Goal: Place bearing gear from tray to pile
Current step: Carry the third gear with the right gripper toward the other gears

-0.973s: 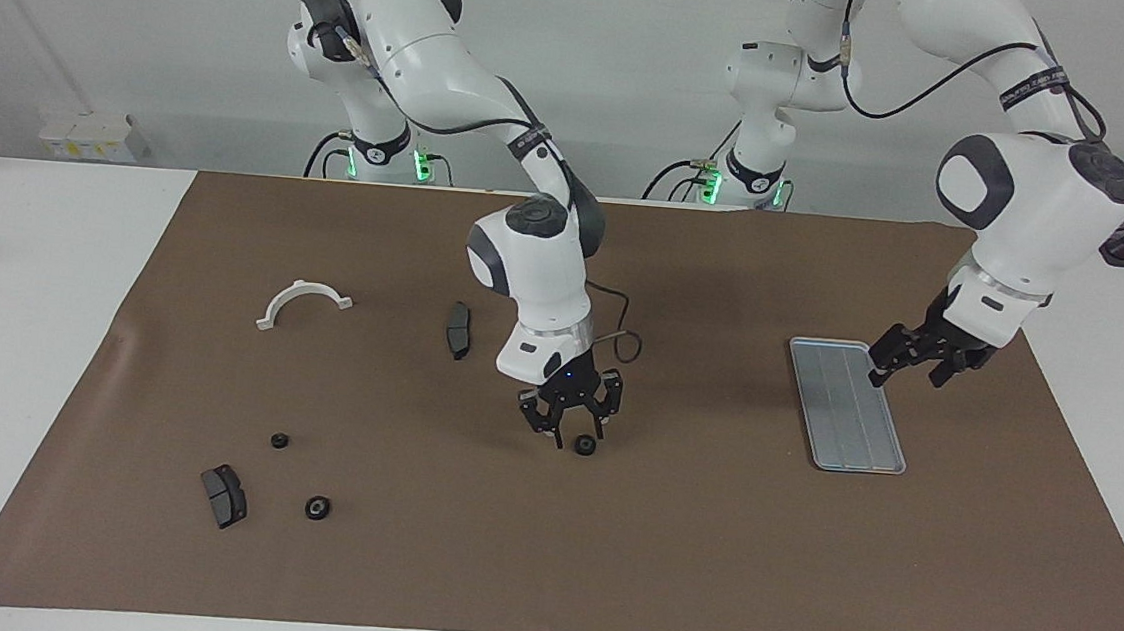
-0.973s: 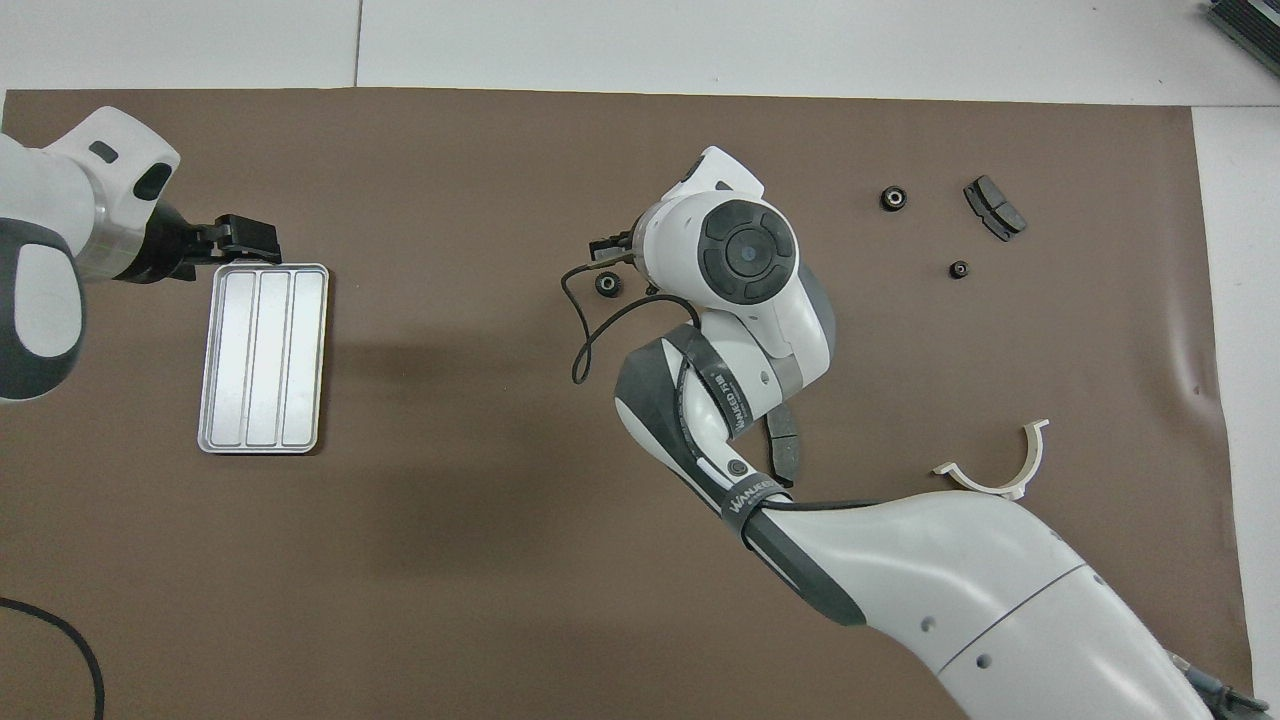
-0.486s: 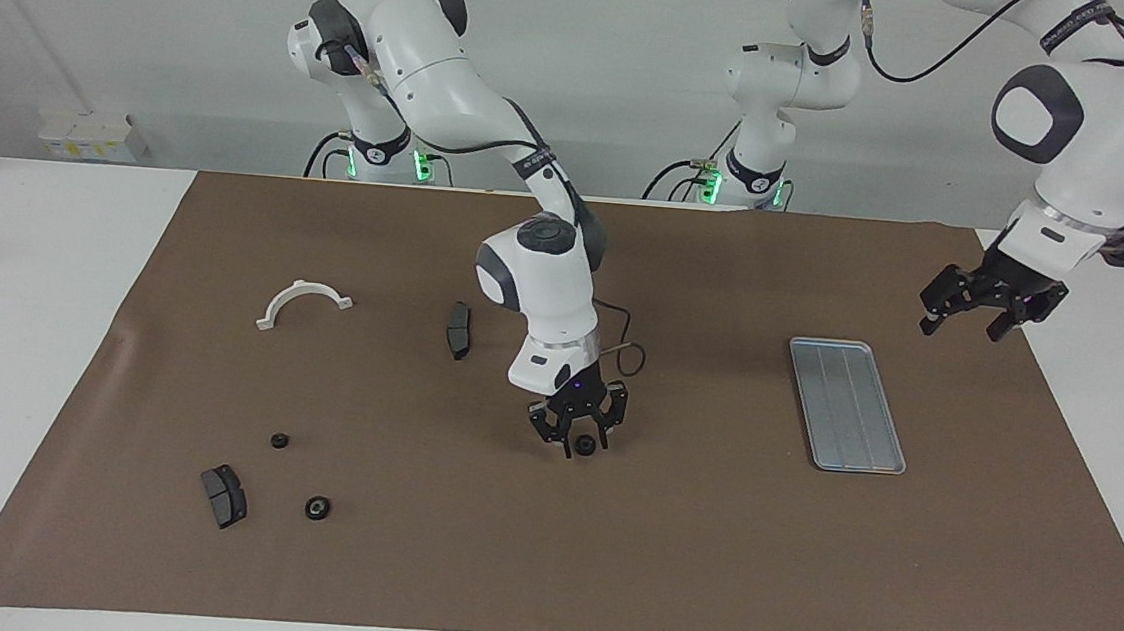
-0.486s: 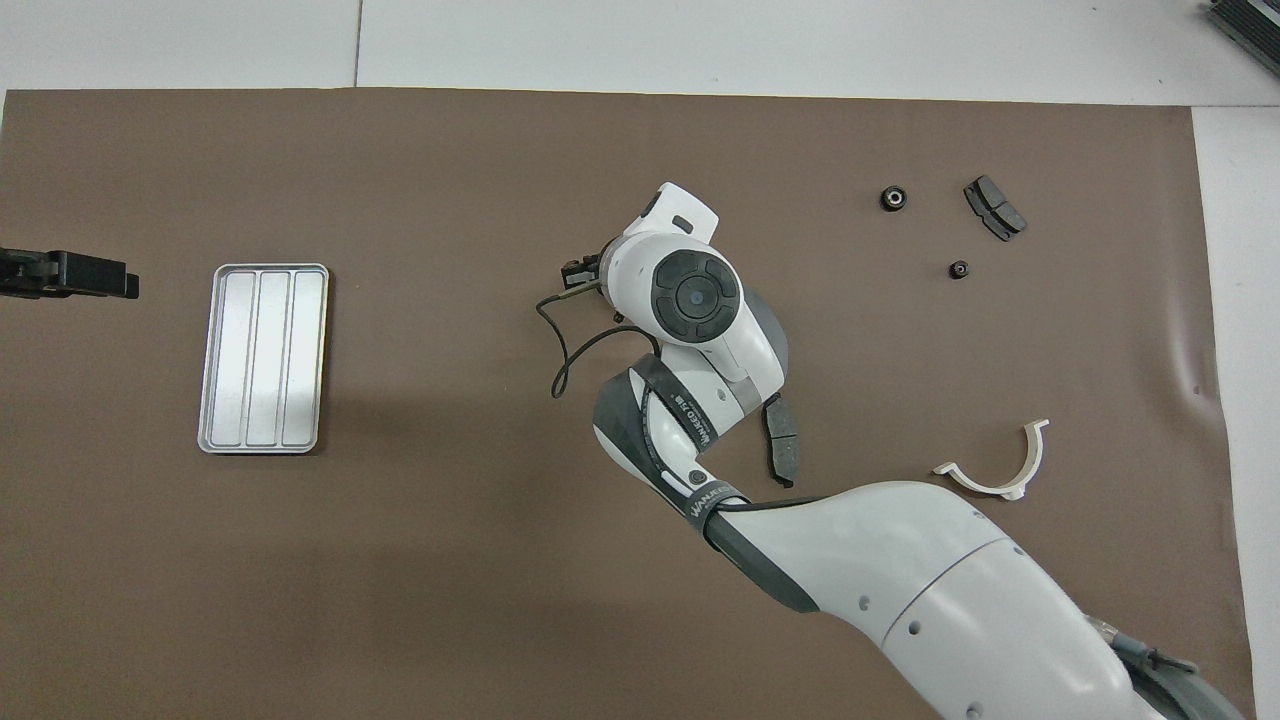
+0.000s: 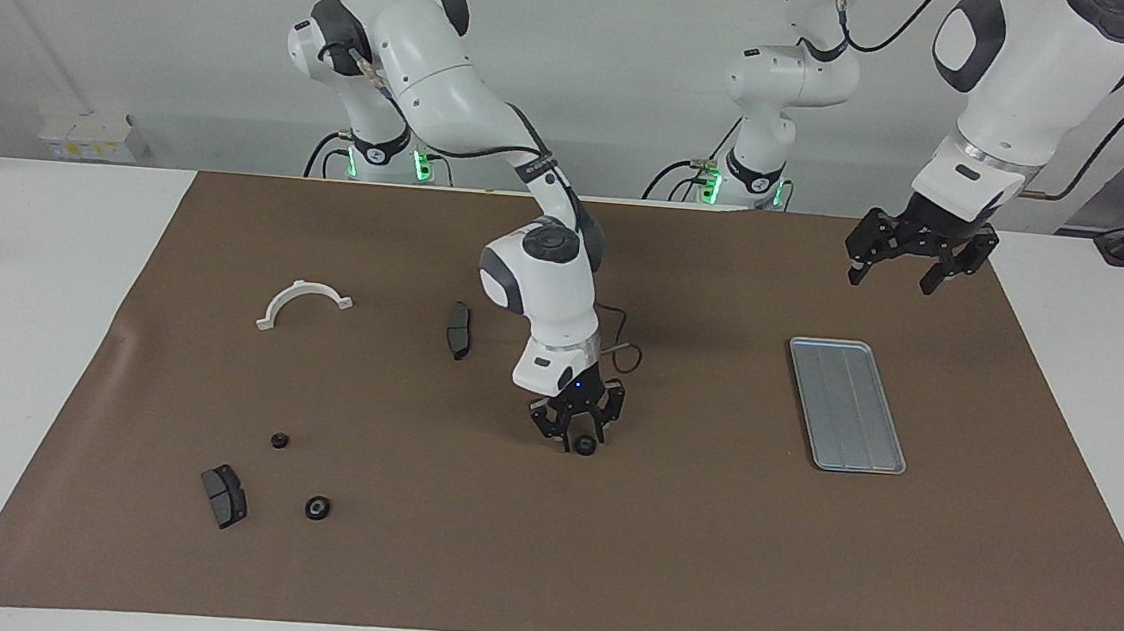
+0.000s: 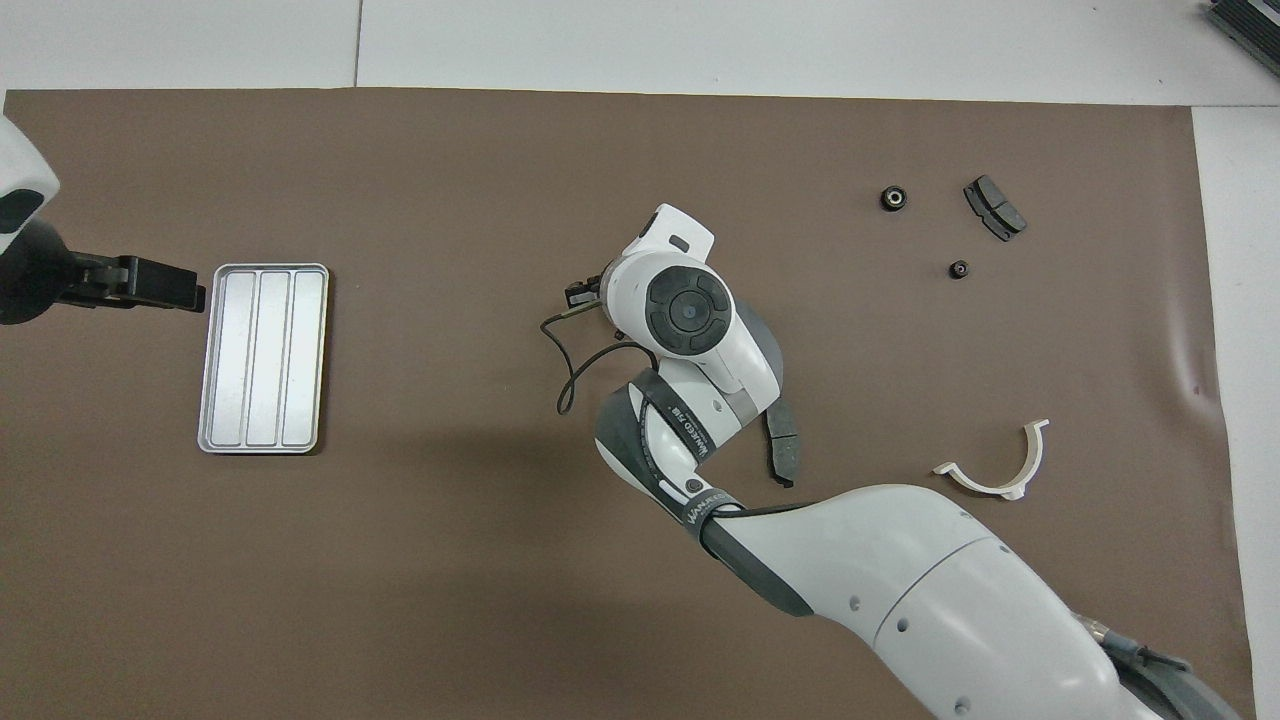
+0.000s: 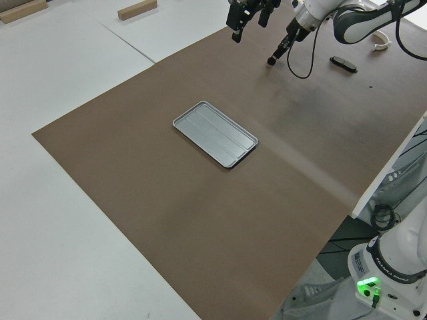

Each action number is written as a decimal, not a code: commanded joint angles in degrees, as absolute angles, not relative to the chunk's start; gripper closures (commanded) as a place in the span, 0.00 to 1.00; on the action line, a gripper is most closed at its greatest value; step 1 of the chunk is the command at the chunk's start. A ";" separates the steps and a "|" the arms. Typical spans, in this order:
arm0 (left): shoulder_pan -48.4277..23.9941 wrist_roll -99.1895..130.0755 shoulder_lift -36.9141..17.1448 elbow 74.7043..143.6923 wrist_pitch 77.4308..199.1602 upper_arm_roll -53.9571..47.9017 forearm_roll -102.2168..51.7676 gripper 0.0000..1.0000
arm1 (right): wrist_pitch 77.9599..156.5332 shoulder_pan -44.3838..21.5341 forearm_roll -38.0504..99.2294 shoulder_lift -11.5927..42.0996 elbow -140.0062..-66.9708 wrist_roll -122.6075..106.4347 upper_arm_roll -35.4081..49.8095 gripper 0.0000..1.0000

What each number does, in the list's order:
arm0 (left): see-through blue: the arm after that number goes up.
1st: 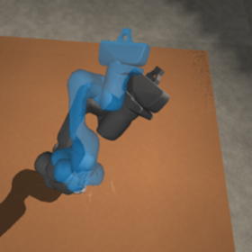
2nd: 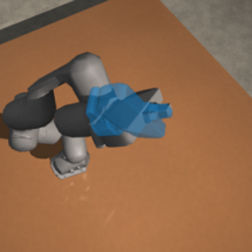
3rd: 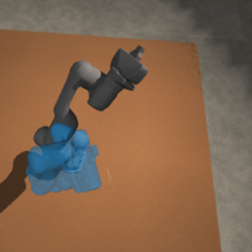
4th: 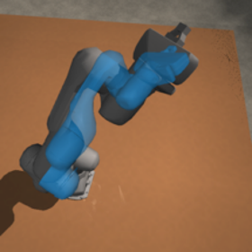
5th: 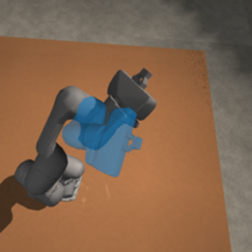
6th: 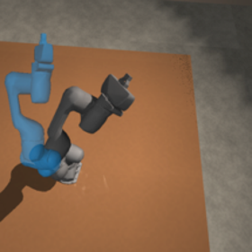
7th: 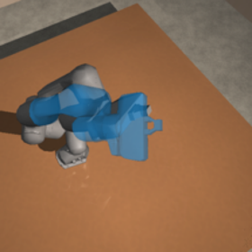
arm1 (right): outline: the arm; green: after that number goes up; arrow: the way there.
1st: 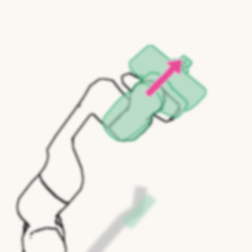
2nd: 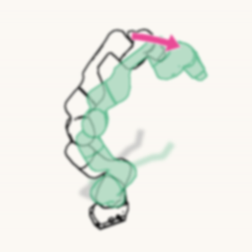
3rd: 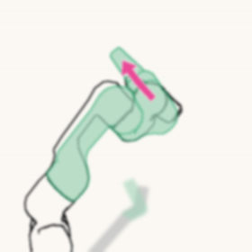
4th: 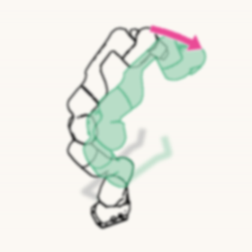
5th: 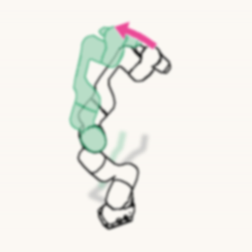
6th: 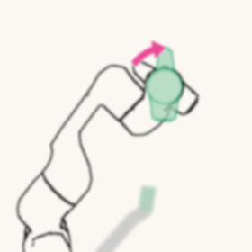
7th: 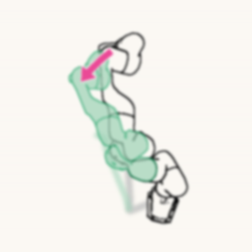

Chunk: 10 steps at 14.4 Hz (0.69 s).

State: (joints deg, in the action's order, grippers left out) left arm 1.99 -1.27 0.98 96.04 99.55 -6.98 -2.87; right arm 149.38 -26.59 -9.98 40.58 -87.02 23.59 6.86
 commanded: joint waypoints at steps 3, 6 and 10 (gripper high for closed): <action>2.37 -1.23 1.67 96.06 97.12 -5.45 -1.93 0.00 | 150.91 -26.72 -11.34 40.08 -88.77 25.14 6.77 0.52; 2.46 -0.79 2.46 96.94 97.47 -5.45 -1.93 0.00 | 151.00 -26.72 -11.86 40.08 -88.77 24.96 6.77 0.57; 3.08 -0.79 2.46 96.94 97.38 -5.45 -1.93 0.00 | 150.91 -26.63 -11.87 40.08 -88.68 24.79 6.77 0.70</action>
State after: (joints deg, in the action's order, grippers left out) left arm 2.33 -1.27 1.10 96.05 98.24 -5.11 -2.87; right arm 149.41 -26.70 -10.49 40.53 -87.49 23.59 6.81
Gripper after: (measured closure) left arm 0.000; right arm 0.648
